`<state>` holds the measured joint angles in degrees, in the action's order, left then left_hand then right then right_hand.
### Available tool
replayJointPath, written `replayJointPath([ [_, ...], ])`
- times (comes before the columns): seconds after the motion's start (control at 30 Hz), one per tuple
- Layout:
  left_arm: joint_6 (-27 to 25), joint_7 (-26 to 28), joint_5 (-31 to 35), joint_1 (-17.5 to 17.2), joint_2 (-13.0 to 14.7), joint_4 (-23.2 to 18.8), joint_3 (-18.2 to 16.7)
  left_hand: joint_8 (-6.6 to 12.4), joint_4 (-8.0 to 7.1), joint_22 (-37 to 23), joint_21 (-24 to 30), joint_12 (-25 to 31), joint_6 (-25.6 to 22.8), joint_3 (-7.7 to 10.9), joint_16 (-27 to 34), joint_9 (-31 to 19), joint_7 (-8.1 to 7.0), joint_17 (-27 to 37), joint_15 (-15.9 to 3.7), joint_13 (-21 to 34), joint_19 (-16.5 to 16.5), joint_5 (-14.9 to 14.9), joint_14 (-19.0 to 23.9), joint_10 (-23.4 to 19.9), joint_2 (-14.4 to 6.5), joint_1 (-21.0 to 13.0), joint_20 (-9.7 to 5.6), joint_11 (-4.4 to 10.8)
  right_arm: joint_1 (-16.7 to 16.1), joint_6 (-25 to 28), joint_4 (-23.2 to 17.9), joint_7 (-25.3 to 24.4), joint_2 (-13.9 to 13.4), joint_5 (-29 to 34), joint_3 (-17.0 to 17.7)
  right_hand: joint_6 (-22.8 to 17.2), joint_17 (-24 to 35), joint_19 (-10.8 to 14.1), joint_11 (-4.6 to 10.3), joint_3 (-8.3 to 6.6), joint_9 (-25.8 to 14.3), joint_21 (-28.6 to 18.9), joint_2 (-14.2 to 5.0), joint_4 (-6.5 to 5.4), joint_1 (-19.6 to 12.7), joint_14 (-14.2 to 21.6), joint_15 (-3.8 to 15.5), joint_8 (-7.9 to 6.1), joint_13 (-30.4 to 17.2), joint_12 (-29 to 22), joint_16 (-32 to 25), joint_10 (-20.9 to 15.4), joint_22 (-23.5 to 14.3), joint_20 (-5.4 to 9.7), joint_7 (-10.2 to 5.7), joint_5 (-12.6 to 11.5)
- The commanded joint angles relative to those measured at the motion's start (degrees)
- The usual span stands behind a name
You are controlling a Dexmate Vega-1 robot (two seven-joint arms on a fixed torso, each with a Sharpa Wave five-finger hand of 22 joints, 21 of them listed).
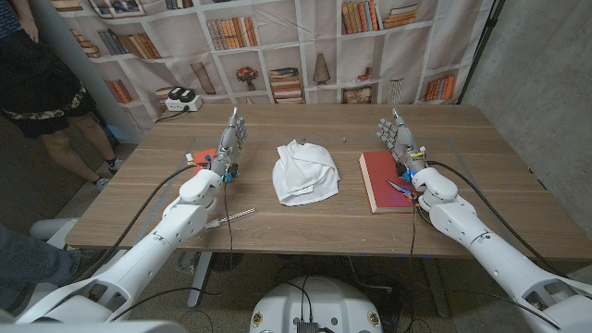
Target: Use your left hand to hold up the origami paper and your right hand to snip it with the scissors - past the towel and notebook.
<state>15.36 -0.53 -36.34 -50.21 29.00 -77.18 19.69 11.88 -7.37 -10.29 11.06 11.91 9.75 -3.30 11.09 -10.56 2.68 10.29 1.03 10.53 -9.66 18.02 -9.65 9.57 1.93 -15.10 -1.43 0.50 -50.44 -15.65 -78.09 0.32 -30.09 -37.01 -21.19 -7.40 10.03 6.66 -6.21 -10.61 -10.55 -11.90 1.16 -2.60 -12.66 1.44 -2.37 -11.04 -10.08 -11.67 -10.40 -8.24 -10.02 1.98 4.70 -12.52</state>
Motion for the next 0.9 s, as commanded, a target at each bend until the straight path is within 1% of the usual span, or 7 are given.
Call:
replayJointPath([
  [0.03,-2.7,0.4,1.9,-2.7,-1.7,-3.7,-3.4,0.25,-0.19,-0.1,0.6,0.4,5.5,0.0,0.4,-0.1,0.3,0.1,0.04,0.1,-1.4,0.4,-1.1,1.9,-0.1,-0.7,0.33,-0.08,-2.2,0.3,-3.6,-0.5,-0.5,0.1,0.1,-0.6,0.1,0.7,-0.07,-0.41,-0.1,-0.4,-0.14,0.12,-0.8,0.5,-0.43,-0.4,-0.3,-0.4,-0.4,-0.5,-0.3,1.23,-0.23,-0.3],
  [0.07,-2.8,0.3,2.2,-2.7,-1.8,-3.8,-3.6,0.22,-0.15,-0.1,0.7,0.4,5.5,0.01,0.4,-0.1,0.38,0.1,0.13,0.1,-1.4,0.5,-1.0,1.8,-0.2,-0.8,0.33,-0.3,-2.3,0.2,-3.8,-0.8,-0.4,0.2,0.1,-0.6,0.1,0.8,-0.11,-0.41,-0.1,-0.4,-0.15,0.13,-0.8,0.5,-0.45,-0.4,-0.3,-0.4,-0.4,-0.6,-0.3,1.2,-0.24,-0.3],
  [0.27,-2.7,-0.6,3.5,-2.7,-2.0,-4.1,-4.5,0.18,0.01,-0.1,0.7,0.5,5.4,0.09,0.4,-0.1,0.6,0.1,0.28,0.1,-1.1,0.6,-0.5,1.6,-0.4,-1.1,0.42,-0.53,-3.2,0.1,-5.6,-1.9,-0.9,1.0,0.3,-0.7,0.1,0.9,0.01,-0.46,-0.1,-0.3,-0.29,0.28,-1.0,0.8,-0.6,-0.4,-0.3,-0.5,-0.4,-0.8,-0.3,1.11,-0.41,-0.2],
  [0.57,-4.0,0.2,5.9,-3.3,-1.0,-6.0,-5.3,0.5,0.91,0.0,0.9,0.9,4.1,0.67,0.7,-0.1,0.82,0.0,0.05,0.1,-0.3,0.8,1.1,-0.1,-1.5,-3.0,0.65,-0.57,-3.6,0.7,-7.1,-2.9,-1.4,1.3,0.6,-1.0,0.1,1.0,0.01,-0.48,-0.1,-0.3,-0.4,0.46,-1.2,0.9,-0.59,-0.46,-0.3,-0.5,-0.4,-1.0,-0.3,1.07,-0.58,-0.1],
  [0.7,-4.6,1.7,7.5,-4.2,-0.2,-7.9,-5.4,0.86,1.52,0.0,1.0,1.1,2.7,1.05,0.7,-0.1,1.01,0.0,0.08,0.1,0.3,0.8,2.0,-1.2,-2.0,-4.3,0.76,-0.87,-3.5,0.5,-7.0,-2.8,-1.3,1.3,0.7,-1.1,0.1,1.0,-0.01,-0.49,-0.1,-0.3,-0.44,0.52,-1.3,0.9,-0.64,-0.46,-0.3,-0.5,-0.4,-1.0,-0.3,1.06,-0.56,0.0],
  [0.8,-6.0,4.9,9.9,-5.7,0.7,-10.6,-5.3,0.93,1.86,0.0,1.0,1.2,2.3,1.26,0.7,-0.1,0.88,0.0,0.04,0.1,0.6,0.8,2.4,-1.8,-2.3,-5.1,0.8,-0.68,-3.2,0.7,-6.5,-2.2,-1.4,0.7,0.8,-1.1,0.1,1.0,0.0,-0.49,-0.1,-0.2,-0.48,0.57,-1.3,1.0,-0.75,-0.46,-0.3,-0.5,-0.4,-1.0,-0.4,0.99,-0.56,0.0],
  [0.9,-5.5,6.4,10.5,-7.3,0.7,-12.3,-5.5,1.18,2.48,0.0,1.2,1.4,1.2,1.62,0.8,-0.1,0.8,0.0,-0.05,0.1,1.2,0.8,3.4,-2.8,-2.7,-6.3,0.81,-0.49,-2.7,0.8,-5.4,-1.8,-1.6,0.5,1.2,-1.2,0.1,1.0,-0.03,-0.48,-0.1,-0.2,-0.51,0.61,-1.3,1.0,-0.8,-0.46,-0.3,-0.5,-0.4,-1.0,-0.4,0.98,-0.52,0.1],
])
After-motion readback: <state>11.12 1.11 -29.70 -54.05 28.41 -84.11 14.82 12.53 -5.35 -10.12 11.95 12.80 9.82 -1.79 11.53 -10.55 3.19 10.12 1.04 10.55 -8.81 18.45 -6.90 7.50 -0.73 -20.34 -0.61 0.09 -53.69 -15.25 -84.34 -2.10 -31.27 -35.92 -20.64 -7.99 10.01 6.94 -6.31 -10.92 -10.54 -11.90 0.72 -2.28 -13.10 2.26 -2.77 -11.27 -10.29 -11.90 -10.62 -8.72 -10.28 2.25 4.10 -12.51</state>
